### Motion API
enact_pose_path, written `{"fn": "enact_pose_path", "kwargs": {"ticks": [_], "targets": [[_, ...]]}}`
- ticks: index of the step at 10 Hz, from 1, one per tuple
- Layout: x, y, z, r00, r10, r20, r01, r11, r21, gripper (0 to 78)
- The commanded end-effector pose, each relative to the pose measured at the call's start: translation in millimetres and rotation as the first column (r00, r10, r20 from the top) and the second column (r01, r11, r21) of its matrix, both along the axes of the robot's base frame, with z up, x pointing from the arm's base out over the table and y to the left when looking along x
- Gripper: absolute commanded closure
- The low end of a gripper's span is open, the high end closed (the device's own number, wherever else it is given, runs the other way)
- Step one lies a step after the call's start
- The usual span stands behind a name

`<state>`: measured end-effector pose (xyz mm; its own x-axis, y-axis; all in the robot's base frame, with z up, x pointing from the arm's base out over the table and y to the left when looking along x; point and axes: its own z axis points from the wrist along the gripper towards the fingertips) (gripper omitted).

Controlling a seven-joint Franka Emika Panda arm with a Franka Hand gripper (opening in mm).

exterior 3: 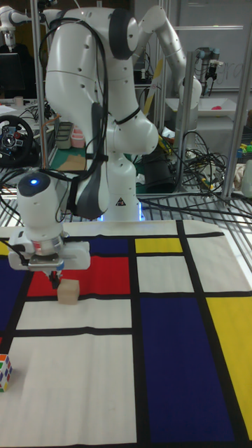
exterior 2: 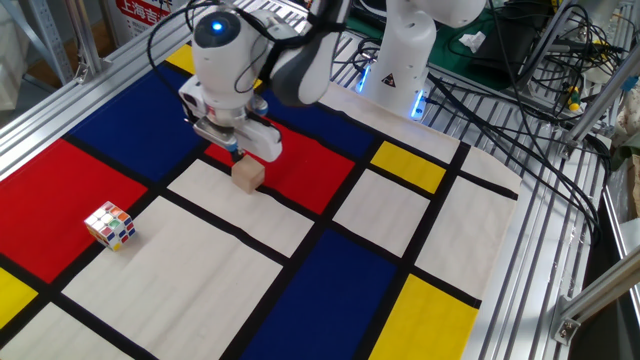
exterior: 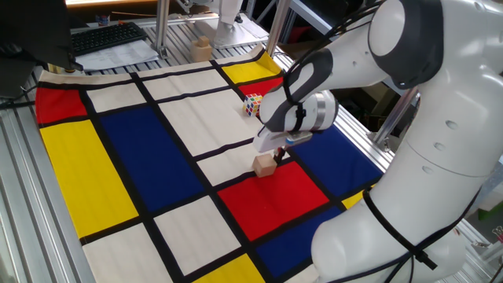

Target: Use the gripper to push the small block from left to right

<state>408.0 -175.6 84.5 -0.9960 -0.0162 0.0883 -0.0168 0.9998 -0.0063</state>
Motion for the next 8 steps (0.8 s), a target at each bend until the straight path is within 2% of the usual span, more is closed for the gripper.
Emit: {"fn": "enact_pose_path", "kwargs": {"ticks": [1, 3, 6, 8], "targets": [[-0.5, 10.7, -6.4, 1.0, 0.013, 0.028, -0.012, 0.999, -0.033, 77.6], [-0.7, 13.9, -4.8, 0.999, 0.011, 0.04, -0.009, 0.999, -0.039, 77.6], [2.6, 19.9, 2.1, 0.995, -0.002, 0.099, 0.006, 0.999, -0.035, 77.6], [7.7, 20.6, 5.1, 0.993, -0.001, 0.115, 0.006, 0.999, -0.036, 77.6]]}}
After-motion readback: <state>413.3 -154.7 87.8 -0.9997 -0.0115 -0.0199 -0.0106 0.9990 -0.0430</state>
